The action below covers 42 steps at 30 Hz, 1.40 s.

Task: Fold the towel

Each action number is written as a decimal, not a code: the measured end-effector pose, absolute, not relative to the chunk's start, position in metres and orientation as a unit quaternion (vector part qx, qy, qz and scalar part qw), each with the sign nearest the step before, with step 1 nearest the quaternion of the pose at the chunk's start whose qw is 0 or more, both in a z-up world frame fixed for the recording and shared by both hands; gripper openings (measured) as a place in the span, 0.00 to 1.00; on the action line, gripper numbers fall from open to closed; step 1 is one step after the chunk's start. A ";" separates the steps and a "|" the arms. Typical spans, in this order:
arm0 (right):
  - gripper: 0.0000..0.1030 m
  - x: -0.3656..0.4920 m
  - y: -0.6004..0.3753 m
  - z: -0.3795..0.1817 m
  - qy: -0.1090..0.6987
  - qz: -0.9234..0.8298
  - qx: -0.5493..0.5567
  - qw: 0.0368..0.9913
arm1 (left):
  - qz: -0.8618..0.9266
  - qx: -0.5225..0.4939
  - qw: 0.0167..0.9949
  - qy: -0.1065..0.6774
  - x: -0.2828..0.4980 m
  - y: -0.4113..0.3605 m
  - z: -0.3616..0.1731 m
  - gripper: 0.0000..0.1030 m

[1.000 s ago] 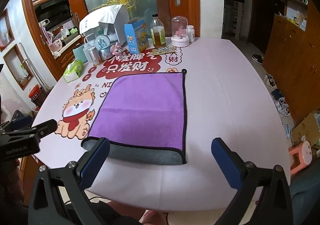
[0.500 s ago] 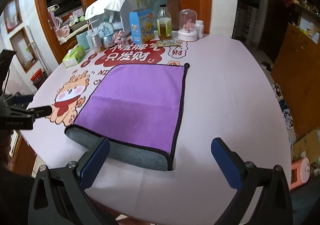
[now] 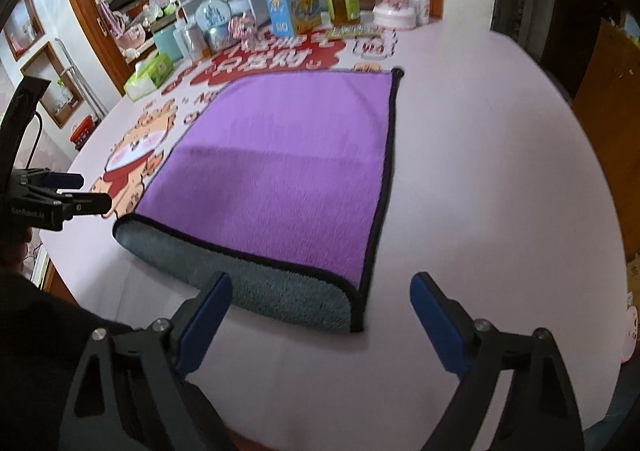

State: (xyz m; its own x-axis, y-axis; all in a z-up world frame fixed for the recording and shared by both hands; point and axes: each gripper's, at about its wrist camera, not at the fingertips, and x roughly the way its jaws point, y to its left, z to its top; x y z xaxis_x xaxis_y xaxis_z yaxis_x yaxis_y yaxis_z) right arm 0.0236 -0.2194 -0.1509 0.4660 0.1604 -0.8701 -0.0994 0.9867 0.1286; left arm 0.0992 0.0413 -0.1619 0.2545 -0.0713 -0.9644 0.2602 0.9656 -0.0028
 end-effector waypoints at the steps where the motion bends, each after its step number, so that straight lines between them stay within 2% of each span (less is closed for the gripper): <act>1: 0.83 0.025 -0.219 -0.155 0.516 0.076 0.029 0.853 | -0.108 0.078 0.785 0.606 0.101 0.042 -0.166 0.99; 5: 0.78 0.030 -0.219 -0.168 0.530 0.080 0.035 0.843 | -0.121 0.079 0.770 0.621 0.108 0.041 -0.181 0.99; 9: 0.69 0.033 -0.220 -0.179 0.544 0.082 0.044 0.834 | -0.129 0.071 0.756 0.638 0.112 0.041 -0.194 0.96; 16: 0.56 0.037 -0.227 -0.191 0.557 0.085 0.067 0.823 | -0.130 0.055 0.740 0.658 0.118 0.046 -0.210 0.88; 22: 0.47 0.039 -0.228 -0.193 0.560 0.090 0.075 0.820 | -0.130 0.043 0.732 0.667 0.119 0.051 -0.219 0.70; 25: 0.47 0.038 -0.226 -0.193 0.561 0.092 0.072 0.819 | -0.132 0.037 0.731 0.669 0.119 0.054 -0.221 0.61; 27: 0.46 0.038 -0.227 -0.193 0.562 0.093 0.073 0.819 | -0.137 0.032 0.728 0.671 0.118 0.056 -0.221 0.50; 33: 0.41 0.036 -0.228 -0.193 0.562 0.093 0.073 0.819 | -0.146 0.026 0.725 0.672 0.111 0.058 -0.220 0.35; 35: 0.37 0.035 -0.227 -0.193 0.564 0.090 0.070 0.818 | -0.147 0.027 0.725 0.673 0.110 0.060 -0.221 0.26; 42: 0.21 0.033 -0.231 -0.195 0.567 0.075 0.058 0.818 | -0.145 0.019 0.716 0.682 0.105 0.066 -0.225 0.13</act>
State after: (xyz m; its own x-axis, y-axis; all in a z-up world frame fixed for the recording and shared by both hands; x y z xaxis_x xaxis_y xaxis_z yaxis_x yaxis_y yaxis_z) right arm 0.0331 -0.2307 -0.1953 0.3458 0.1879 -0.9193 -0.0566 0.9821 0.1795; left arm 0.1054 0.0658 -0.2251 0.0269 -0.1808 -0.9832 0.2338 0.9574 -0.1696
